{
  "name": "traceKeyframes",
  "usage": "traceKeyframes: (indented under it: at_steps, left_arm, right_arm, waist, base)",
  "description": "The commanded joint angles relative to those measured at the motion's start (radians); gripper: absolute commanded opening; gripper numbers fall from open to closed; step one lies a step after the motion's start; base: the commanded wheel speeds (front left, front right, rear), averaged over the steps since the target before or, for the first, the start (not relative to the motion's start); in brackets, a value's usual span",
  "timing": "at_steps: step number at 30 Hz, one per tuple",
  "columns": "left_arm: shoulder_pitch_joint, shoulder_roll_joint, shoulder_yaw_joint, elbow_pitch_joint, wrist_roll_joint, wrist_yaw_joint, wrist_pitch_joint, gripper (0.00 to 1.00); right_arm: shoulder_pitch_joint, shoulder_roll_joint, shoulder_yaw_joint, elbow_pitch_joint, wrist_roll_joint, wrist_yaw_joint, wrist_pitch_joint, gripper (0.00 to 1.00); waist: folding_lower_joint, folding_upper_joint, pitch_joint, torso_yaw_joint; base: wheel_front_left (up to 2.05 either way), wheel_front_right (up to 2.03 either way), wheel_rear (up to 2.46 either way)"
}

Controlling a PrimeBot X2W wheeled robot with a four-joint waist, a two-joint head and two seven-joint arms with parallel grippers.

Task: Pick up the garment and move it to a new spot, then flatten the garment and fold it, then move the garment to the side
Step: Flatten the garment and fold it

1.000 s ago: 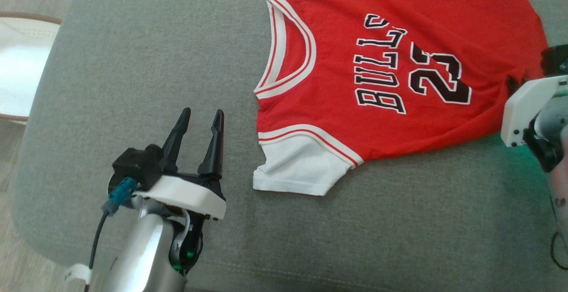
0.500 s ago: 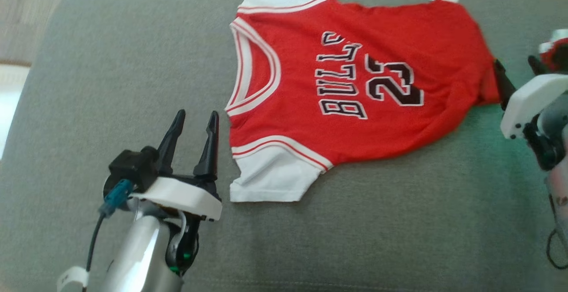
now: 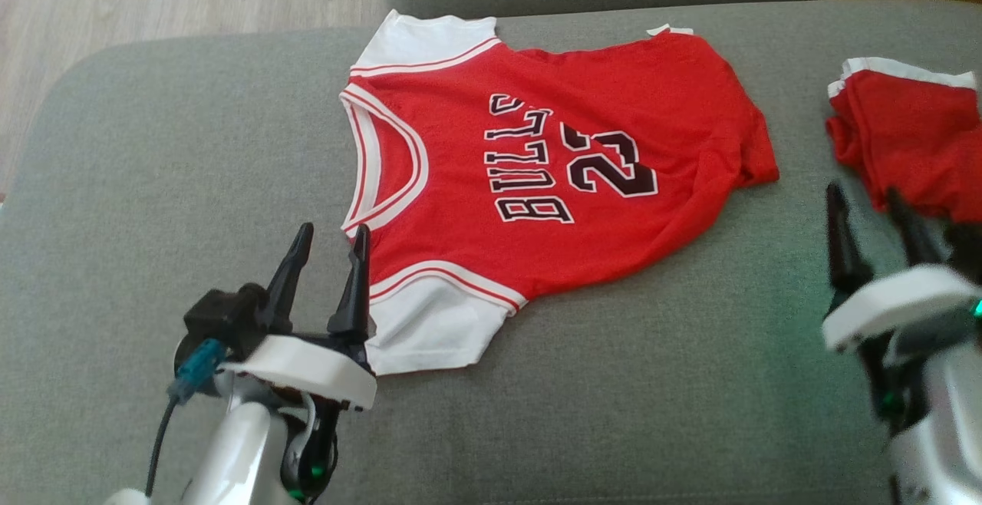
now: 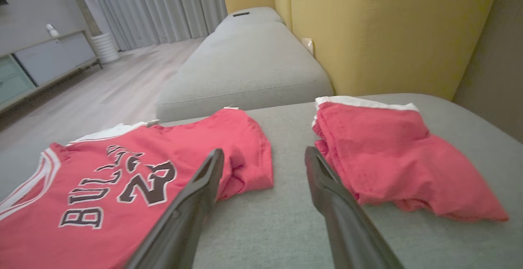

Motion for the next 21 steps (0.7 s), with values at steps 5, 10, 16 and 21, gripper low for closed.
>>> traceKeyframes:
  at_steps: [5,10,16,21]
  left_arm:
    - [0.005,0.01,0.03,-0.023,-0.002,-0.004,-0.008,1.0]
    - [0.011,0.01,0.021,-0.01,-0.007,-0.005,-0.008,1.0]
    - [0.009,0.01,0.0,0.028,-0.015,-0.003,-0.008,1.0]
    - [-0.002,0.01,-0.037,0.156,-0.021,0.002,-0.007,1.0]
  right_arm:
    - [0.101,0.09,-0.021,-0.11,-0.015,-0.001,-0.05,1.0]
    - [0.128,0.121,-0.025,-0.134,-0.04,-0.001,-0.052,1.0]
    - [0.123,0.133,-0.043,-0.16,-0.05,-0.001,-0.042,1.0]
    - [0.126,0.14,-0.051,-0.163,-0.055,-0.001,-0.04,1.0]
  waist:
    - [0.0,0.0,-0.007,-0.012]
    - [0.0,0.0,-0.005,-0.018]
    - [0.0,0.0,0.006,-0.019]
    - [0.0,0.0,0.012,-0.017]
  base:
    - [0.0,0.0,0.0]
    - [0.0,0.0,0.0]
    - [0.0,0.0,0.0]
    - [0.0,0.0,0.0]
